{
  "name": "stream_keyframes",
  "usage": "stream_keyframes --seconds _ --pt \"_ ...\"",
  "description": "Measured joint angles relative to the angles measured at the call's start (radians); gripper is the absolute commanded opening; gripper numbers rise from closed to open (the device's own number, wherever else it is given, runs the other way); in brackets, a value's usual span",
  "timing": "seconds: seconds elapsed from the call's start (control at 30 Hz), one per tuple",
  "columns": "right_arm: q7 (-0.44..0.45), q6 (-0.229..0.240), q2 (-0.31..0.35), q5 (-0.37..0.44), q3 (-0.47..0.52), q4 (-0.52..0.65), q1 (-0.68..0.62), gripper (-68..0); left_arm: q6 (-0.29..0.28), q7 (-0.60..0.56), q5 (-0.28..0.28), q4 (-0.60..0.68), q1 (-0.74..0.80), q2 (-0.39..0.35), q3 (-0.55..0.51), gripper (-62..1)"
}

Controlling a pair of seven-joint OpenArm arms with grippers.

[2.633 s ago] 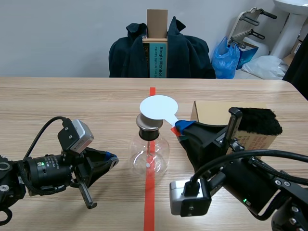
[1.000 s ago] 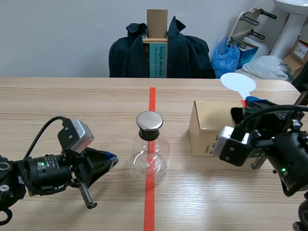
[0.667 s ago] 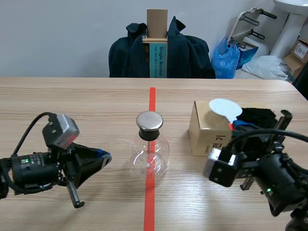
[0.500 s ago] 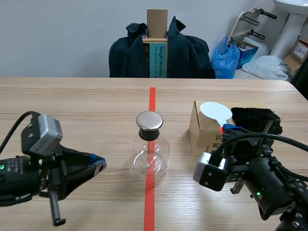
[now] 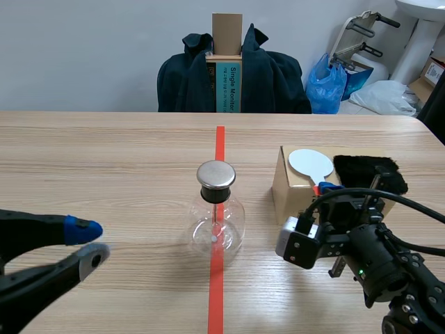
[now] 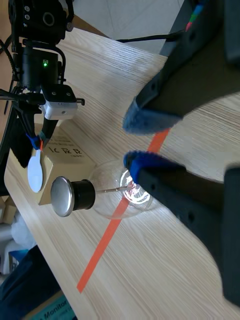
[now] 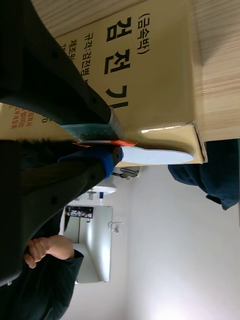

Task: Do the electroscope experiment.
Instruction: 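Put the plate down on the right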

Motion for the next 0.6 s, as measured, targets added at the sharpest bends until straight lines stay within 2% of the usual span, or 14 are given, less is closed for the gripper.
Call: stream_keyframes --seconds 0.07,0.1,0.33,0.4,0.47,0.5,0.6 --pt "-0.003 0.0 0.0 0.001 0.0 0.0 -0.009 -66.8 0.0 -0.006 0.0 0.016 0.045 0.0 -0.028 -3.5" --pt "-0.003 0.0 0.0 0.001 0.0 0.0 -0.014 -66.8 0.0 -0.008 0.0 0.018 0.061 0.0 -0.039 1.4" --pt "0.009 -0.01 0.0 0.017 0.0 0.0 -0.039 -66.8 0.0 -0.013 0.0 0.017 0.076 0.014 -0.063 1.4" --pt "0.009 -0.012 0.0 0.02 0.0 0.001 -0.044 -64.3 0.0 -0.013 0.0 0.017 0.073 0.014 -0.063 1.4" --pt "0.011 -0.013 0.0 0.043 -0.004 0.001 -0.046 -55.6 0.0 -0.013 0.0 0.017 0.068 0.014 -0.063 1.4" --pt "0.008 -0.011 0.0 0.051 -0.007 0.001 -0.047 -49.0 0.0 -0.013 0.0 0.017 0.068 0.013 -0.063 1.4" --pt "0.008 -0.008 0.0 0.05 -0.011 0.001 -0.053 -22.7 0.0 -0.013 0.0 0.015 0.068 0.014 -0.063 1.4"
